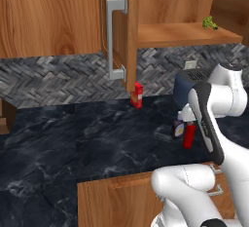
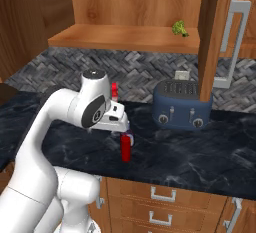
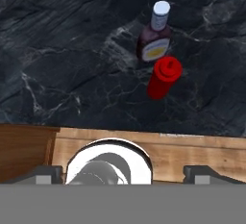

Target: Pick the condiment bottle and ketchup from the counter and place them in the cabinet.

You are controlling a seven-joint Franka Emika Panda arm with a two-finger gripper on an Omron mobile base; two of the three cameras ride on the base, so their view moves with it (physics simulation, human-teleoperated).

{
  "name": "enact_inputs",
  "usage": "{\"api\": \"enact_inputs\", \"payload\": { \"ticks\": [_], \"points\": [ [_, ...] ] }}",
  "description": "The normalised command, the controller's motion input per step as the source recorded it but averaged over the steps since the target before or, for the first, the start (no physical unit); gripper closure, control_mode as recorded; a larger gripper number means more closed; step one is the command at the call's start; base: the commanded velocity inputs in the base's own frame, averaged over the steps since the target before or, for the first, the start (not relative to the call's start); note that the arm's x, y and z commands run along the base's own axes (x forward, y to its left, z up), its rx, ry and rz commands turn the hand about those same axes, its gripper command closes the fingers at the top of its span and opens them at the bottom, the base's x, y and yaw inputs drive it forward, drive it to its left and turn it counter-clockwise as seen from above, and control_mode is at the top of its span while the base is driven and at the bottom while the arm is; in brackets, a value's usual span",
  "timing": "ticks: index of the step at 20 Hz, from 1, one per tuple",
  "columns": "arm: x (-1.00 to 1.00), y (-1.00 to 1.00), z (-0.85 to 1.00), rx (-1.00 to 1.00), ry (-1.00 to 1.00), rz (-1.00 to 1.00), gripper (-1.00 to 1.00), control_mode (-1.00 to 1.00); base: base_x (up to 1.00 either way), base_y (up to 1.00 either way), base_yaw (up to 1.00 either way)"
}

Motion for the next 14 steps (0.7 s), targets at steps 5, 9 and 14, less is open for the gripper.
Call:
{"api": "enact_inputs", "payload": {
  "ticks": [5,9,14],
  "points": [
    [-0.07,-0.13,-0.31,0.00,0.00,0.02,-1.00,-1.00,0.00,0.00,0.00],
    [-0.09,-0.09,-0.32,0.00,0.00,0.04,-1.00,-1.00,0.00,0.00,0.00],
    [0.00,-0.12,-0.32,-0.01,0.00,0.05,-1.00,-1.00,0.00,0.00,0.00]
  ]
}}
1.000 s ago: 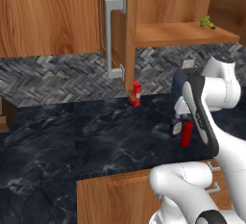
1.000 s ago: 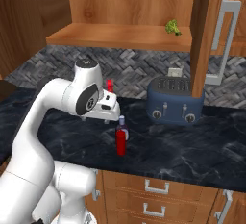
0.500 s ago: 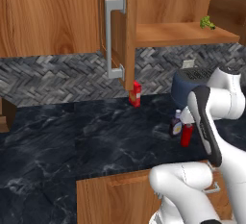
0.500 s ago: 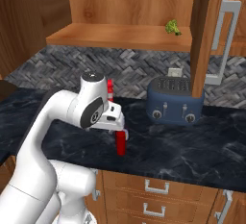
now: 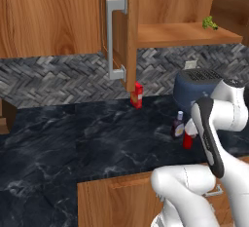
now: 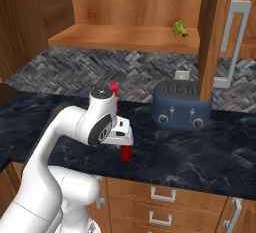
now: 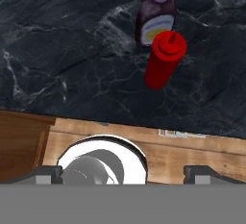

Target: Pick the condiment bottle and ketchup from the counter and place them in the cabinet.

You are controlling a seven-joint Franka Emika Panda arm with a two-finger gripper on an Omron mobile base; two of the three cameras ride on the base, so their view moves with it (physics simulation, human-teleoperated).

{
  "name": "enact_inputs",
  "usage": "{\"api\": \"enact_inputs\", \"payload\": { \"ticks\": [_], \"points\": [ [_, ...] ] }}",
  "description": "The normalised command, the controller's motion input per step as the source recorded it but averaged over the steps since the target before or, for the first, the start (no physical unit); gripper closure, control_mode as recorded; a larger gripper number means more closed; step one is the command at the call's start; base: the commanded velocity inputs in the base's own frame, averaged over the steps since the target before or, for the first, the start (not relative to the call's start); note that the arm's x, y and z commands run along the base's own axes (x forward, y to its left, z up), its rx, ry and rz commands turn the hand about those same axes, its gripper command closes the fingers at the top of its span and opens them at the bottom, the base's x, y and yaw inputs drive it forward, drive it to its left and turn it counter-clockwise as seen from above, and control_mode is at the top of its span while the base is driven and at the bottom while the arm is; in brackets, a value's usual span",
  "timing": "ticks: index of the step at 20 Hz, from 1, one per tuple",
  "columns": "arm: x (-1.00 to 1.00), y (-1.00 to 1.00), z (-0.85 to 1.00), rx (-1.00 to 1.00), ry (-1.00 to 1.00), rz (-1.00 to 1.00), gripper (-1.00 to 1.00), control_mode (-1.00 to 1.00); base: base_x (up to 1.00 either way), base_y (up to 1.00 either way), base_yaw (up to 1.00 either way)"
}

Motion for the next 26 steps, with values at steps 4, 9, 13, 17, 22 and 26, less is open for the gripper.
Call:
{"api": "enact_inputs", "payload": {
  "ticks": [4,9,13,17,22,26],
  "points": [
    [0.00,-0.13,-0.28,0.00,-0.01,0.04,-1.00,-1.00,0.00,0.00,0.00],
    [0.00,-0.15,-0.28,0.00,-0.04,0.04,-1.00,-1.00,0.00,0.00,0.00],
    [0.08,-0.10,-0.26,0.00,-0.07,0.07,-1.00,-1.00,0.00,0.00,0.00],
    [0.24,-0.01,-0.21,0.00,-0.06,0.08,-1.00,-1.00,0.00,0.00,0.00],
    [0.33,0.00,-0.10,0.00,0.00,0.03,-1.00,-1.00,0.00,0.00,0.00],
    [0.37,-0.04,-0.09,0.00,0.00,0.00,-1.00,-1.00,0.00,0.00,0.00]
  ]
}}
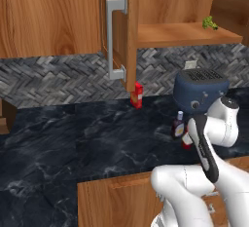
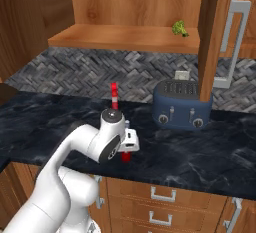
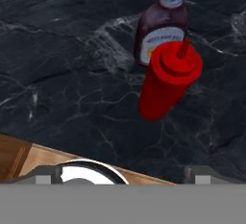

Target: Pick the condiment bottle and ketchup from the counter and place them in the cabinet.

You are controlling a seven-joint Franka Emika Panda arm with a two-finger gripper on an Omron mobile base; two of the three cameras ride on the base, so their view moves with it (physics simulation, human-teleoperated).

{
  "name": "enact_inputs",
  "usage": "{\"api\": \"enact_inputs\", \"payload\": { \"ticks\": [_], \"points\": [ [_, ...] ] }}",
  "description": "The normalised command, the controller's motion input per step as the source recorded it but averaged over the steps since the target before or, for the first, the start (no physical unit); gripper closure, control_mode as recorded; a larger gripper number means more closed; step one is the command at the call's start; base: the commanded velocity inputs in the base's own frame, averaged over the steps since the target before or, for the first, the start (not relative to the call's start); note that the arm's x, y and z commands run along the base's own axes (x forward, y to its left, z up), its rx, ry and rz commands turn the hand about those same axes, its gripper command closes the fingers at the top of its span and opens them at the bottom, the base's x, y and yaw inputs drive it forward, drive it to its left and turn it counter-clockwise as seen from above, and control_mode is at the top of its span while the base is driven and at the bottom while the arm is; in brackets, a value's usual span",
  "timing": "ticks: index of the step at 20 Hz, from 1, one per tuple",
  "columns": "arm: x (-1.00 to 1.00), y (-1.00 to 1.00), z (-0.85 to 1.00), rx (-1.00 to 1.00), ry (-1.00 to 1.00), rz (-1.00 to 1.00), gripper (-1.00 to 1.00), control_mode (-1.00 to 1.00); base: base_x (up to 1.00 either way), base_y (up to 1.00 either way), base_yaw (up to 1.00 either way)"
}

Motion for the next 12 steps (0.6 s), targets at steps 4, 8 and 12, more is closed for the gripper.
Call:
{"api": "enact_inputs", "payload": {
  "ticks": [4,8,12],
  "points": [
    [0.40,-0.10,-0.11,0.00,0.00,0.00,-1.00,-1.00,0.00,0.00,0.00],
    [0.41,-0.11,-0.14,0.00,0.00,0.00,-1.00,-1.00,0.00,0.00,0.00],
    [0.43,-0.11,-0.15,0.00,0.00,0.00,-1.00,-1.00,0.00,0.00,0.00]
  ]
}}
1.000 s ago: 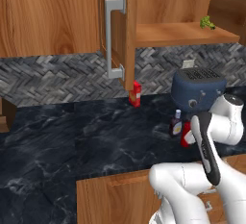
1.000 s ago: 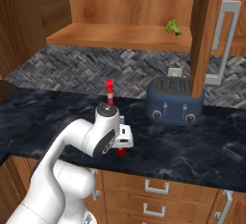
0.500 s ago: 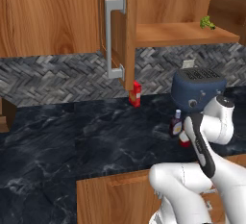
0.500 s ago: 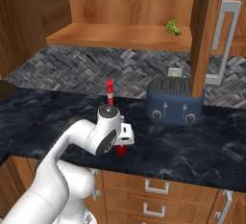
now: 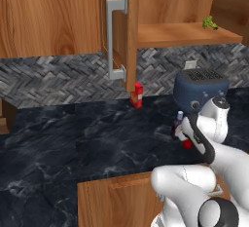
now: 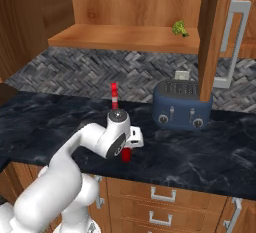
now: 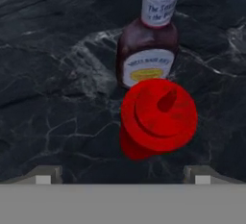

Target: Pick the condiment bottle and ketchup from the counter and place them in the cabinet.

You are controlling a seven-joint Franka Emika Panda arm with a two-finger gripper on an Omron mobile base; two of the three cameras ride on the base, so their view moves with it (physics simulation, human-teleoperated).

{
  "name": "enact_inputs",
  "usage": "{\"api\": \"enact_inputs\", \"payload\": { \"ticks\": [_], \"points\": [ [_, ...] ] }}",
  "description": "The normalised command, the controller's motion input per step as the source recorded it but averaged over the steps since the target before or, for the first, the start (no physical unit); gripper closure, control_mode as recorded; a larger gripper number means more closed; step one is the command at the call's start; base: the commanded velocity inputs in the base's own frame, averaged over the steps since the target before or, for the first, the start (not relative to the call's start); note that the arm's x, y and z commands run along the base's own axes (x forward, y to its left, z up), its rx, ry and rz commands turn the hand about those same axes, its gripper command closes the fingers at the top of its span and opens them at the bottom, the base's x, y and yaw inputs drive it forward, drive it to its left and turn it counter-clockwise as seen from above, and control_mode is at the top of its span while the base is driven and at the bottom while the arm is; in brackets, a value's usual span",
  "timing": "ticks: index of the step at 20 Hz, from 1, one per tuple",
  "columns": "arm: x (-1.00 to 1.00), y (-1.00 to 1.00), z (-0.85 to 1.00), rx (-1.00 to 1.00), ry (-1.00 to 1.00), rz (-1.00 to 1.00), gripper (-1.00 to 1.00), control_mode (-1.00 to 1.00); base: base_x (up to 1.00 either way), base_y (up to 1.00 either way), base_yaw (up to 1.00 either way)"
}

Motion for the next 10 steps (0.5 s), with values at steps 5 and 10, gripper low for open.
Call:
{"api": "enact_inputs", "payload": {
  "ticks": [5,10],
  "points": [
    [0.36,-0.09,-0.16,0.00,0.00,0.00,-1.00,-1.00,0.00,0.00,0.00],
    [0.25,-0.04,-0.13,0.00,0.00,0.00,-1.00,-1.00,0.00,0.00,0.00]
  ]
}}
